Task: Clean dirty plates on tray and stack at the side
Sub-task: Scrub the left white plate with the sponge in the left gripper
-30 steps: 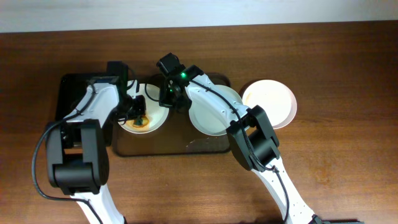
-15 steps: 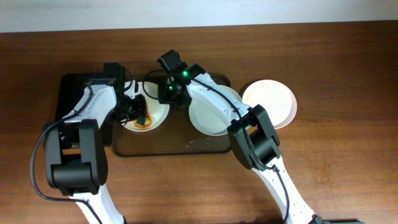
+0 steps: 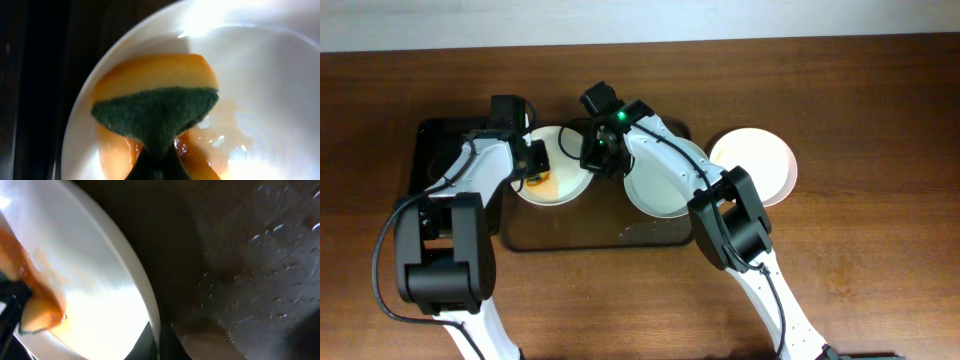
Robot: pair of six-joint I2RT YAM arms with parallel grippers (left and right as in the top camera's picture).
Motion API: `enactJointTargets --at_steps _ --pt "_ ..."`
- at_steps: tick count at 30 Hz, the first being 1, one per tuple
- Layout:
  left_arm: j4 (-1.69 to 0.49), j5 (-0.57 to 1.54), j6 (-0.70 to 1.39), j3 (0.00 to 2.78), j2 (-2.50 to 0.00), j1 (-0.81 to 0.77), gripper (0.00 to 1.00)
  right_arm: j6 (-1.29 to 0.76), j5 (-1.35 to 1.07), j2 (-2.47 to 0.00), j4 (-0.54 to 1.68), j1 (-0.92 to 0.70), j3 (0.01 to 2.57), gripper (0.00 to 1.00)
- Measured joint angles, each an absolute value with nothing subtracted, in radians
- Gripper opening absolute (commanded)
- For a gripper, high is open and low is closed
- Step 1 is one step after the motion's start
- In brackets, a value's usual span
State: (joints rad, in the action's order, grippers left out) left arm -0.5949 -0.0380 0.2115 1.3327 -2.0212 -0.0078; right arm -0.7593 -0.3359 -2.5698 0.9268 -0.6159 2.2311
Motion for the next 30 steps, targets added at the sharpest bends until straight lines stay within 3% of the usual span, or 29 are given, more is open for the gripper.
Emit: enactJointTargets --at_steps 7,12,15,18,23,28,30 --pt "-0.708 0.139 0.131 1.346 -2.018 0.025 0.01 -0.752 -0.339 -2.57 0.936 -0.617 2.231 0.04" --pt "-0.581 0.275 0.048 1.335 -2.031 0.022 0.01 -0.756 -0.339 -2.569 0.938 -0.616 2.231 0.04" --pt "-0.468 0.255 0.048 1.33 -2.042 0.01 0.01 -0.765 -0.339 -2.569 0.935 -0.611 2.231 0.04" --pt "-0.468 0.104 0.144 1.332 -2.042 -0.01 0.01 -0.765 -0.34 -2.569 0.919 -0.611 2.231 0.04" --pt "-0.672 0.013 0.21 1.361 -2.03 -0.015 0.01 -0.757 -0.349 -2.569 0.931 -0.627 2.231 0.04" --pt "-0.84 0.258 0.023 1.372 -2.03 0.017 0.01 -0.747 -0.35 -2.57 0.936 -0.627 2.231 0.04" --pt "-0.81 0.395 -0.064 1.358 -2.04 0.014 0.01 -0.748 -0.35 -2.569 0.936 -0.627 2.231 0.04"
